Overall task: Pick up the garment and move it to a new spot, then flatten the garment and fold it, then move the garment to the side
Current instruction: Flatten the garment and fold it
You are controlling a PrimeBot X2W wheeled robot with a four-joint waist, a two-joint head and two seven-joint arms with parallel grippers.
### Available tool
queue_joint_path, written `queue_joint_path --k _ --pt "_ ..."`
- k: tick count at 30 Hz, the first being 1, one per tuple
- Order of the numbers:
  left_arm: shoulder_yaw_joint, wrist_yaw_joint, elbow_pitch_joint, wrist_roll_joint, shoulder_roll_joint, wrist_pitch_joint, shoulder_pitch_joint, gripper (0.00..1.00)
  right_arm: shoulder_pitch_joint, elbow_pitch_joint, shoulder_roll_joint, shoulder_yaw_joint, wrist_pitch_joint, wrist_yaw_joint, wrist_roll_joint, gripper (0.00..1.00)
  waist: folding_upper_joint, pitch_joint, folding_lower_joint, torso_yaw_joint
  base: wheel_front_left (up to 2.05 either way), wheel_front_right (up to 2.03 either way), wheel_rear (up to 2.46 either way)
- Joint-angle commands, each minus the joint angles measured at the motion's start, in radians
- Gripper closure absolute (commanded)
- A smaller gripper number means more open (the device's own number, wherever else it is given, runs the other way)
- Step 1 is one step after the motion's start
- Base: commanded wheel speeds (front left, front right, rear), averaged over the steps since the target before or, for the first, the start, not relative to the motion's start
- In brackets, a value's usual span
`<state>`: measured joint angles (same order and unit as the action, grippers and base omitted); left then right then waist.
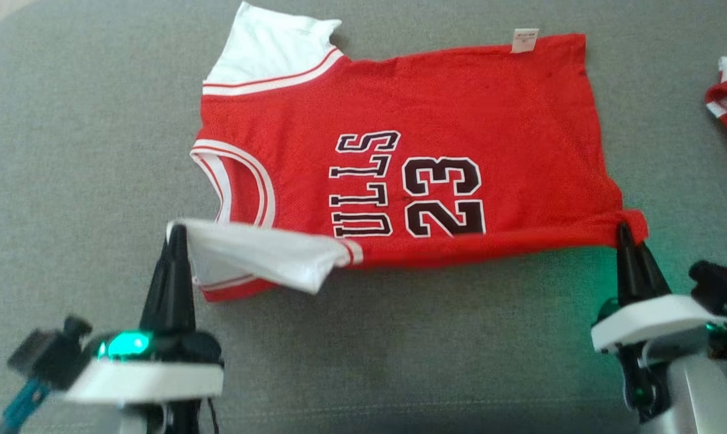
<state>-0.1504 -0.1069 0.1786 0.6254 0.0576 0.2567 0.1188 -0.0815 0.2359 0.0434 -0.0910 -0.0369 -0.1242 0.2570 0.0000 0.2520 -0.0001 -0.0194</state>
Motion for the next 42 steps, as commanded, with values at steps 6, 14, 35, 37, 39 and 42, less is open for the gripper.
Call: queue_joint_path --k 6,14,35,37,39,42 --pt "0.024 -0.016 -0.144 0.018 -0.007 0.005 -0.177 1.00 -0.140 0.073 0.007 0.029 -0.040 -0.007 0.008 1.00 0.0000 0.041 0.0001 -0.017 0.00 0.00 0.00" --pt "0.038 -0.022 -0.256 0.004 -0.007 0.005 -0.265 1.00 -0.236 0.199 0.007 0.026 -0.080 -0.007 -0.006 1.00 0.0000 0.052 0.0001 -0.019 0.00 0.00 0.00" --pt "0.000 -0.024 -0.407 -0.008 -0.007 0.005 -0.397 0.00 -0.420 0.402 0.007 0.028 -0.164 -0.007 0.019 0.00 0.0000 0.056 0.0001 -0.008 0.00 0.00 0.00" --pt "0.000 -0.024 -0.398 -0.008 -0.007 0.005 -0.389 0.00 -0.434 0.406 0.007 0.026 -0.177 -0.007 0.020 0.00 0.0000 0.053 0.0001 -0.007 0.00 0.00 0.00" --pt "-0.001 -0.024 -0.383 -0.011 -0.006 0.005 -0.373 0.00 -0.442 0.402 0.007 0.021 -0.188 -0.007 0.015 0.00 0.0000 0.050 0.0001 -0.006 0.00 0.00 0.00" --pt "-0.004 -0.024 -0.342 -0.016 0.013 0.005 -0.320 0.00 -0.435 0.364 0.007 0.002 -0.206 -0.007 -0.021 0.00 0.0000 0.040 0.0001 -0.002 0.00 0.00 0.00"
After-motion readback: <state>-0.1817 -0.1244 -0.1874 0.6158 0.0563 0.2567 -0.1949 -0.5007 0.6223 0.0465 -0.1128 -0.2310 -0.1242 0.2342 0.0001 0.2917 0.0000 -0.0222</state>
